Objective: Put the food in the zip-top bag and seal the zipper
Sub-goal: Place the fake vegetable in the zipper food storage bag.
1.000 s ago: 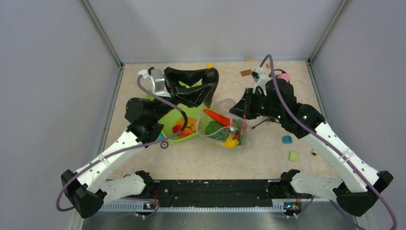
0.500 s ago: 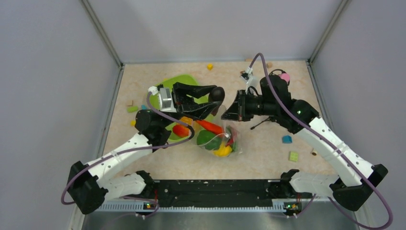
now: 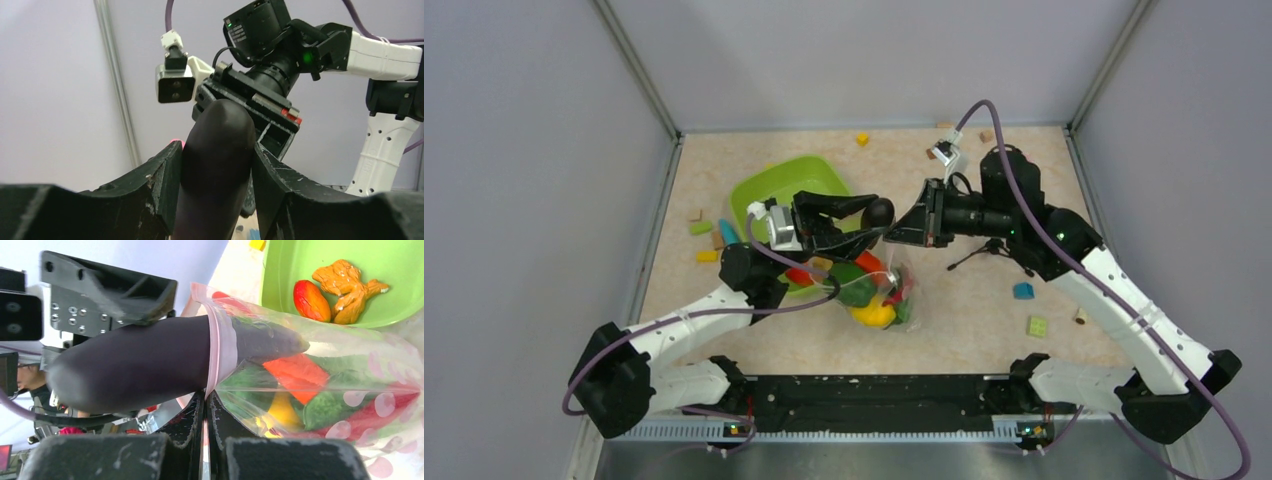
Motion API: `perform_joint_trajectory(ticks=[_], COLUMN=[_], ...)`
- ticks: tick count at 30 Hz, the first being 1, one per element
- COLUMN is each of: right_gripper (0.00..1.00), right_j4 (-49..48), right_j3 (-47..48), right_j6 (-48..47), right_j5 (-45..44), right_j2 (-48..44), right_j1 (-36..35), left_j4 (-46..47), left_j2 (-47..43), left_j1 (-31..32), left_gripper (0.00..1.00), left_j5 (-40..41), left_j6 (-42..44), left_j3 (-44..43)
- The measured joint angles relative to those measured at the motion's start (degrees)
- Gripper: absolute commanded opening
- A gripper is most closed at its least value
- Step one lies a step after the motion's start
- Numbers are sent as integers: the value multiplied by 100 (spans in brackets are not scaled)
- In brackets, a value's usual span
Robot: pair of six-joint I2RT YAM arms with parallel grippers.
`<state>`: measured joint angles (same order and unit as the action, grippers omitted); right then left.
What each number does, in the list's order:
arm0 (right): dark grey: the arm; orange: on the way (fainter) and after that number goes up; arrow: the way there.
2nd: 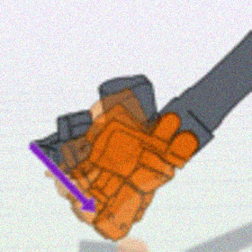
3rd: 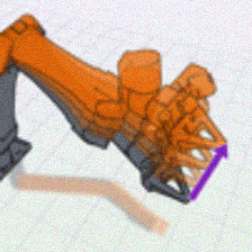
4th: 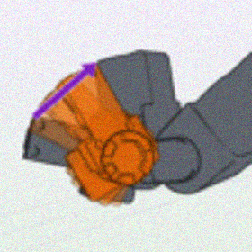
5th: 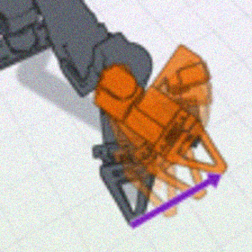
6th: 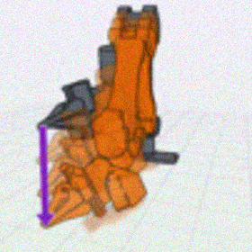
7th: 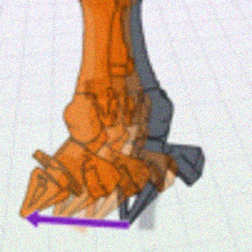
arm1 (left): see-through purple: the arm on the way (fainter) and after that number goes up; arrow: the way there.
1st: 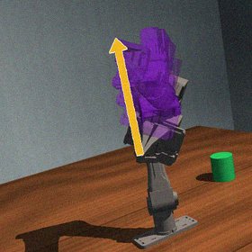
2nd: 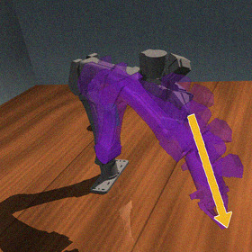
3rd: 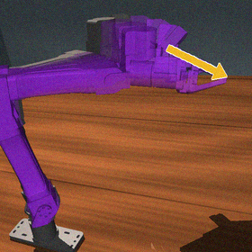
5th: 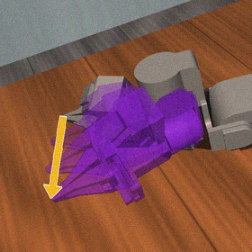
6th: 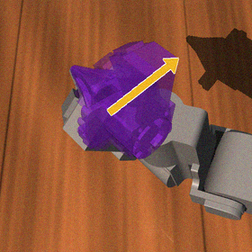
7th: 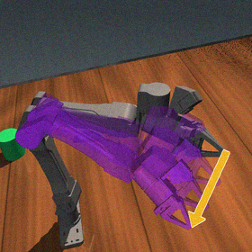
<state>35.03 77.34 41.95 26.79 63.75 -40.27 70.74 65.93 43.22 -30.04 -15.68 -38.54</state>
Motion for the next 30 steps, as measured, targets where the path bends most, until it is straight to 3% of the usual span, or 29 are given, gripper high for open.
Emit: perform_joint_trajectory(ticks=[5,9,18,24,30], right_gripper=[0,0,0,0,0], right_j4=[-37,-120,-162,-68,363], right_j3=[70,70,63,-125,-127], right_j6=[17,13,-66,-376,-837], right_j5=[-48,-125,-361,-1123,-2828], right_j2=[0,0,-39,-332,-439], right_j1=[0,0,0,0,0], left_j4=[127,94,-481,-2702,-5128], left_j2=[15,22,-262,-929,-876], left_j1=[2,7,7,7,-13], left_gripper=[83,94,97,97,98], left_j5=[280,426,767,1899,4011], left_j6=[26,-39,-188,-470,-699], left_j3=[221,264,264,-396,-1714])
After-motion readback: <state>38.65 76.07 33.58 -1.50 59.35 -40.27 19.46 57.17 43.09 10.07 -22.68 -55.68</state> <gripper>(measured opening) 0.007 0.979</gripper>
